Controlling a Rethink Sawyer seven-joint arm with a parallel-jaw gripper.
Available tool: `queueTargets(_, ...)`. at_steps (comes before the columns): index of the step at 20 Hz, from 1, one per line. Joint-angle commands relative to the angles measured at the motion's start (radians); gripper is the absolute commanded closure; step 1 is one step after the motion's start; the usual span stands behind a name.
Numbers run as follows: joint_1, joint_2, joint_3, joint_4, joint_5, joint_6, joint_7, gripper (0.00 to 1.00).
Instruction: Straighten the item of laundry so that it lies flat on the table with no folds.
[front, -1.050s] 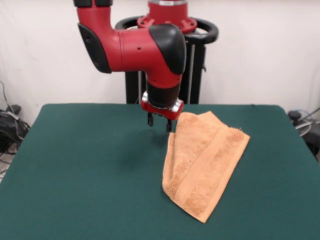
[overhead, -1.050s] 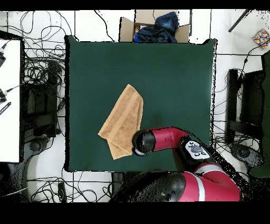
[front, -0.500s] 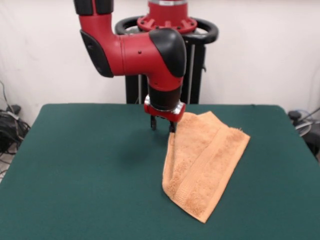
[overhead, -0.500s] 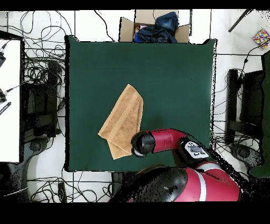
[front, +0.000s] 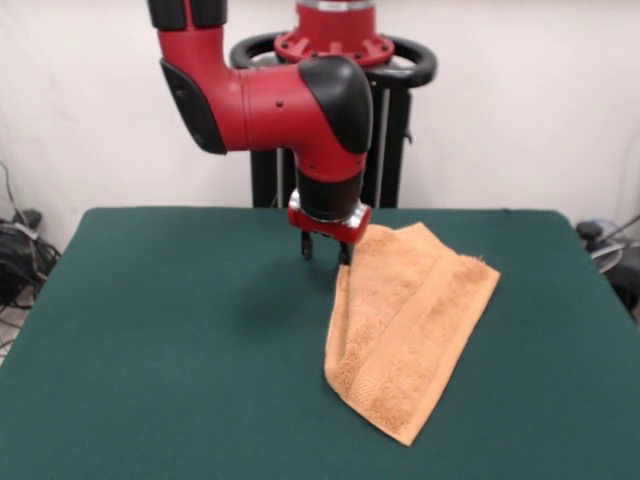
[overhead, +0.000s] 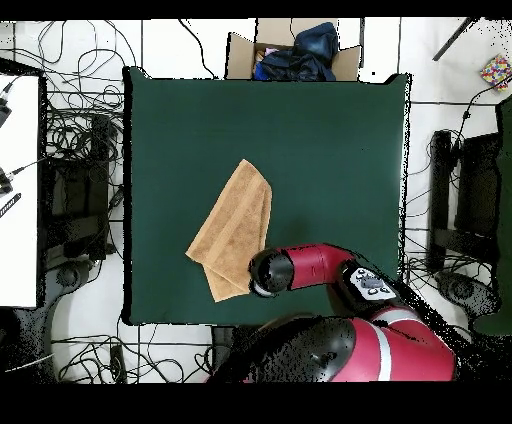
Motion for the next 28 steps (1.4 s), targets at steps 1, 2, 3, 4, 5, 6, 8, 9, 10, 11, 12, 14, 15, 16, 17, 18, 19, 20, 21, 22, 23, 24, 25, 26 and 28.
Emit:
queueTargets(1, -0.002, -0.019, 0.049, 0.017, 0.075, -0.001, 0.069, 0.0)
queueTargets(2, -0.003, -0.04, 0.055, 0.024, 0.09, 0.018, 0.068, 0.0)
queueTargets(3, 0.002, -0.056, 0.055, 0.027, 0.103, 0.038, 0.07, 0.0)
queueTargets(4, 0.009, -0.074, 0.053, 0.026, 0.113, 0.055, 0.071, 0.0)
queueTargets(5, 0.015, -0.084, 0.051, 0.021, 0.121, 0.069, 0.069, 0.0)
queueTargets(6, 0.021, -0.095, 0.048, 0.016, 0.129, 0.082, 0.067, 0.0)
queueTargets(8, 0.026, -0.105, 0.047, 0.008, 0.145, 0.102, 0.06, 0.0)
queueTargets(9, 0.033, -0.116, 0.045, 0.01, 0.15, 0.109, 0.059, 0.0)
queueTargets(10, 0.037, -0.124, 0.042, 0.008, 0.155, 0.118, 0.057, 0.0)
queueTargets(11, 0.039, -0.127, 0.041, 0.003, 0.16, 0.123, 0.055, 0.0)
queueTargets(12, 0.043, -0.132, 0.039, 0.001, 0.162, 0.125, 0.054, 0.0)
queueTargets(14, 0.038, -0.126, 0.047, -0.002, 0.171, 0.107, 0.052, 0.0)
queueTargets(15, 0.033, -0.12, 0.054, -0.003, 0.177, 0.098, 0.049, 0.0)
queueTargets(16, 0.027, -0.108, 0.061, -0.006, 0.178, 0.084, 0.045, 0.0)
queueTargets(17, 0.021, -0.096, 0.068, -0.009, 0.179, 0.07, 0.041, 0.0)
queueTargets(18, 0.017, -0.083, 0.071, -0.013, 0.177, 0.053, 0.038, 0.0)
queueTargets(19, 0.018, -0.073, 0.069, -0.018, 0.173, 0.039, 0.038, 0.0)
queueTargets(20, 0.019, -0.064, 0.067, -0.023, 0.169, 0.027, 0.037, 0.0)
queueTargets(21, 0.023, -0.058, 0.064, -0.027, 0.166, 0.014, 0.04, 0.0)
queueTargets(22, 0.024, -0.052, 0.064, -0.031, 0.164, 0.009, 0.039, 0.0)
queueTargets(23, 0.025, -0.048, 0.065, -0.031, 0.164, 0.003, 0.042, 0.0)
queueTargets(24, 0.025, -0.043, 0.067, -0.031, 0.164, -0.007, 0.046, 0.0)
queueTargets(25, 0.027, -0.037, 0.064, -0.037, 0.162, -0.012, 0.048, 0.0)
queueTargets(26, 0.028, -0.03, 0.064, -0.04, 0.158, -0.022, 0.049, 0.0)
queueTargets(28, 0.029, -0.014, 0.061, -0.05, 0.152, -0.034, 0.049, 0.0)
